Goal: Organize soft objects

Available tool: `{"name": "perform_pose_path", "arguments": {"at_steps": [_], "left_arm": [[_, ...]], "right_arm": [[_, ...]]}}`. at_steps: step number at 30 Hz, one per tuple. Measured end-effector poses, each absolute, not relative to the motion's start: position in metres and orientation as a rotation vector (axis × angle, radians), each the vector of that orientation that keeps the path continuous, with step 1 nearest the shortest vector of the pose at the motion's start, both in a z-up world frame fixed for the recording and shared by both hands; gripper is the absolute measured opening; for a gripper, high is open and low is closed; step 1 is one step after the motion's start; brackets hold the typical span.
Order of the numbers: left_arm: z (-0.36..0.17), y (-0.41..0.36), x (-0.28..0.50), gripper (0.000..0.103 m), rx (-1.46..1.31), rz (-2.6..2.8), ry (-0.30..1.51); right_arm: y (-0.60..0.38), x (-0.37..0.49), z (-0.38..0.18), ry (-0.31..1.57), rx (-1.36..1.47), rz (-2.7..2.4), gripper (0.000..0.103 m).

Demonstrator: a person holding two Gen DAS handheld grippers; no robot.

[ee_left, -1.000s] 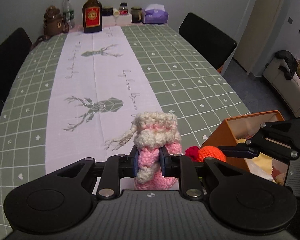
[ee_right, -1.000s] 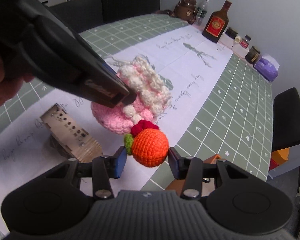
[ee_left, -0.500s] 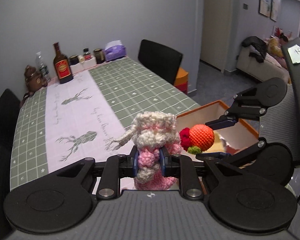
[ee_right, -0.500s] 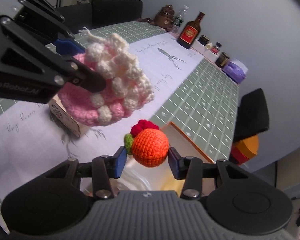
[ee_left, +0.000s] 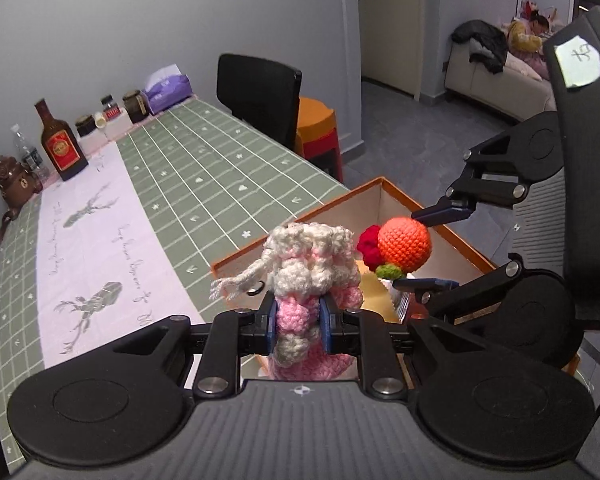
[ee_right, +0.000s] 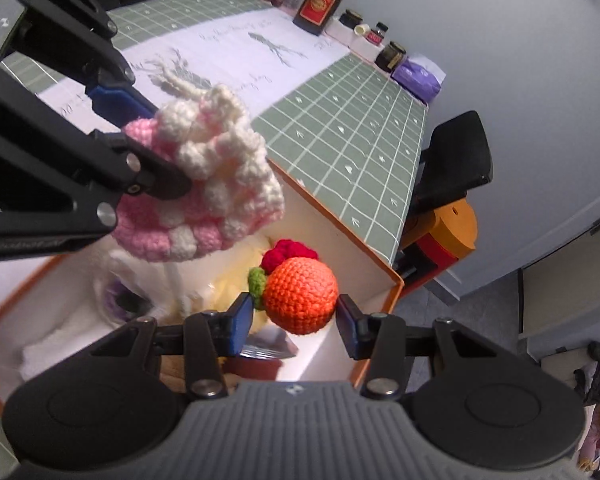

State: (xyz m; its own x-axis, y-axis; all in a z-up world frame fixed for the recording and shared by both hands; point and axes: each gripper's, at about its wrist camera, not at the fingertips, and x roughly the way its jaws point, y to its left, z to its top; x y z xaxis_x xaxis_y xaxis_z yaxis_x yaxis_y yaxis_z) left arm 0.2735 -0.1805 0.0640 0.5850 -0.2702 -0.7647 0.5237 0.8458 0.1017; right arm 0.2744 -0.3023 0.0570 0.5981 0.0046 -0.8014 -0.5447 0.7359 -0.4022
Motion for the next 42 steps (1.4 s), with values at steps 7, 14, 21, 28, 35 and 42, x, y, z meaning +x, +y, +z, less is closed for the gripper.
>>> {"name": "perform_pose_path", "arguments": {"at_steps": [7,14,21,28,35,42], "left_arm": [[0.030,-0.207,0.305,0.023,0.390,-0.447,0.905],[0.010,-0.218,0.322,0.025,0.460,-0.411,0.958],[0.006,-0.212,0.326,0.035,0.442,-0.397,0.966],[0.022,-0.205,0.318,0.062,0.431,-0.394,0.908],[0.050,-0.188,0.298,0.062,0.389,-0.400,0.845],[0.084,-0.150,0.255,0.062,0.311,-0.405,0.735]], "right_arm": [[-0.320,0.305,0.023,0.917,-0.749,0.326,0.045],[-0.325,0.326,0.001,0.965,-0.780,0.338,0.045],[-0.323,0.325,-0.005,0.975,-0.796,0.341,0.045],[-0.315,0.316,0.007,0.952,-0.805,0.330,0.054],[-0.301,0.295,0.030,0.924,-0.802,0.340,0.060],[-0.276,0.254,0.069,0.858,-0.724,0.340,0.063]]}}
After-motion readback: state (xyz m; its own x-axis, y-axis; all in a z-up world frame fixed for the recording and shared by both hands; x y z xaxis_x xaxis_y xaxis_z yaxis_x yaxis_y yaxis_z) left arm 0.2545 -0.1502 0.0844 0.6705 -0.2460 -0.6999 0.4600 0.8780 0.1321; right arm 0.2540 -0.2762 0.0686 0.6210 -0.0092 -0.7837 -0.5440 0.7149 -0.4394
